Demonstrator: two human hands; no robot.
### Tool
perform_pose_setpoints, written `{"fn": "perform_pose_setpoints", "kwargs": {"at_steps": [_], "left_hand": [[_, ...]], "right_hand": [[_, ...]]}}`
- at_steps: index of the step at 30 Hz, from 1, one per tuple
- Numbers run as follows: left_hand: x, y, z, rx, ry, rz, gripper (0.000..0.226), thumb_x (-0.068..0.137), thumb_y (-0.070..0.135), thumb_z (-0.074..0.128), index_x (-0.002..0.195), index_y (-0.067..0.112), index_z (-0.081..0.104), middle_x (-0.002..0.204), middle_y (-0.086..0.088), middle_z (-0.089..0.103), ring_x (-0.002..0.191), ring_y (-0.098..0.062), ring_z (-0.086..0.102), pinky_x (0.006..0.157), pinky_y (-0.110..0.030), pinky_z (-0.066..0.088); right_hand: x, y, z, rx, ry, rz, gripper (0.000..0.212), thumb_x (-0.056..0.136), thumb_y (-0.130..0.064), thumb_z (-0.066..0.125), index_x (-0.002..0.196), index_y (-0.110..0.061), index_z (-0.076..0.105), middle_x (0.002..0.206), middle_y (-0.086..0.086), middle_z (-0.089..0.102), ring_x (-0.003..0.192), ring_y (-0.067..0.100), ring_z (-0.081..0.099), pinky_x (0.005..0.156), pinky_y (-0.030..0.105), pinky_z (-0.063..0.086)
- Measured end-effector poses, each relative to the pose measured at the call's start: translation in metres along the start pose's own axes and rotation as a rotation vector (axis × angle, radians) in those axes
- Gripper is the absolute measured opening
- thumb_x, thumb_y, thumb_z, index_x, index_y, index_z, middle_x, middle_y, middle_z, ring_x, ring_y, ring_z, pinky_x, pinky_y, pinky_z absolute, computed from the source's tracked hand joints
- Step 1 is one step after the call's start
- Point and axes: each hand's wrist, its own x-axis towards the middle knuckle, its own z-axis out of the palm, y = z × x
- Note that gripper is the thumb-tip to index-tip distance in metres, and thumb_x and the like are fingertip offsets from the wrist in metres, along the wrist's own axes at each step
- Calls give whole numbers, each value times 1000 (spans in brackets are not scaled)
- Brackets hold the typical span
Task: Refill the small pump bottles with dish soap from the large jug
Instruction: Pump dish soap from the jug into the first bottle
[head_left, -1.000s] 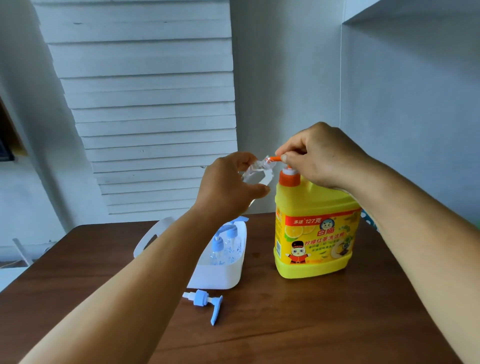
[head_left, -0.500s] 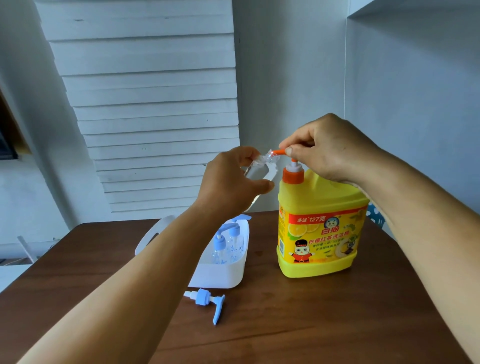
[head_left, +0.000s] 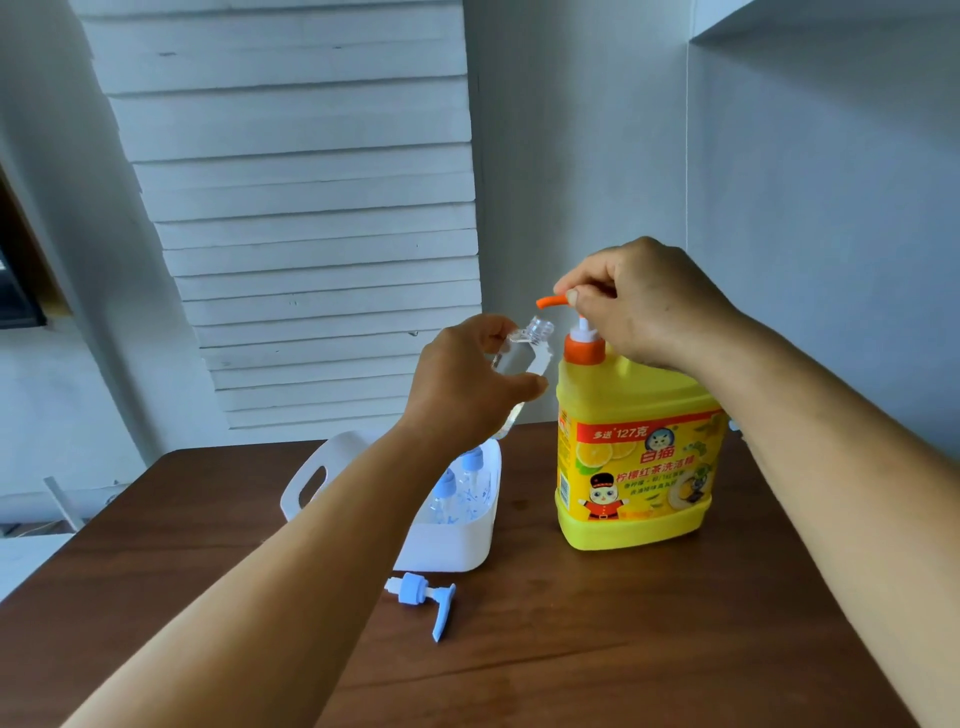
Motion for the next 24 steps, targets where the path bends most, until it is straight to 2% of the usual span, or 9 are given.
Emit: {"fn": "perform_pose_setpoints", "kwargs": {"at_steps": [2, 4, 5, 7, 10, 17, 21, 22, 24], "left_hand": [[-1, -2, 2, -58, -14, -40, 42, 68, 25, 79, 106, 23, 62, 102, 9, 67, 89, -13, 66, 81, -30, 53], [-2, -1, 4, -139, -30, -80, 41, 69, 21, 78, 107, 20, 64, 103, 6, 69, 90, -14, 67, 82, -31, 54], [-2, 0, 4, -192, -37, -103, 40, 70, 19, 78, 108, 19, 64, 103, 5, 70, 90, -14, 67, 79, -29, 54], [-4, 3, 4, -299, -42, -139, 37, 72, 15, 76, 107, 16, 64, 104, 3, 69, 86, -10, 66, 67, -21, 50], [-3, 8, 4, -379, -36, -166, 37, 74, 13, 74, 109, 16, 63, 105, 3, 68, 79, -3, 61, 57, -16, 42], [-3, 12, -1, -409, -26, -165, 34, 74, 13, 76, 101, 22, 58, 96, 9, 63, 76, 0, 57, 59, -17, 42], [-9, 10, 0, -415, -65, -176, 35, 75, 12, 75, 105, 20, 59, 98, 9, 64, 76, 0, 58, 49, -8, 44], [-12, 9, -1, -413, -67, -174, 36, 75, 12, 75, 107, 18, 60, 99, 8, 65, 77, 0, 60, 50, -6, 43], [-16, 7, -2, -413, -57, -166, 41, 74, 13, 76, 112, 14, 62, 105, 4, 67, 86, -7, 63, 61, -12, 47]], "right_hand": [[2, 2, -1, -7, -8, 2, 27, 96, -19, 47, 109, -16, 70, 75, -12, 54, 58, 2, 42, 51, 12, 26], [3, 3, 0, -4, -4, 14, 27, 96, -19, 45, 108, -17, 69, 67, -16, 46, 56, 1, 40, 49, 13, 25], [3, 3, 0, -1, 1, 16, 27, 97, -18, 44, 108, -18, 69, 69, -13, 51, 57, 3, 42, 49, 13, 26], [1, 3, 4, 5, 21, 10, 29, 97, -19, 42, 111, -18, 68, 91, 0, 66, 69, 11, 50, 53, 14, 29], [-2, 2, 9, 38, 56, 22, 31, 99, -18, 40, 116, -17, 66, 118, 4, 66, 102, 19, 59, 74, 16, 35], [-4, 0, 11, 66, 73, 55, 31, 99, -17, 40, 118, -16, 64, 121, 6, 65, 109, 21, 59, 80, 20, 39], [-4, -2, 11, 46, 85, 66, 32, 100, -18, 39, 121, -15, 63, 125, 6, 63, 112, 22, 58, 85, 22, 41], [-4, -3, 11, 35, 86, 66, 32, 100, -18, 39, 121, -14, 63, 125, 7, 63, 113, 23, 58, 87, 23, 42], [-5, -4, 10, 5, 81, 67, 32, 100, -18, 39, 117, -9, 65, 121, 11, 65, 110, 27, 59, 90, 29, 46]]}}
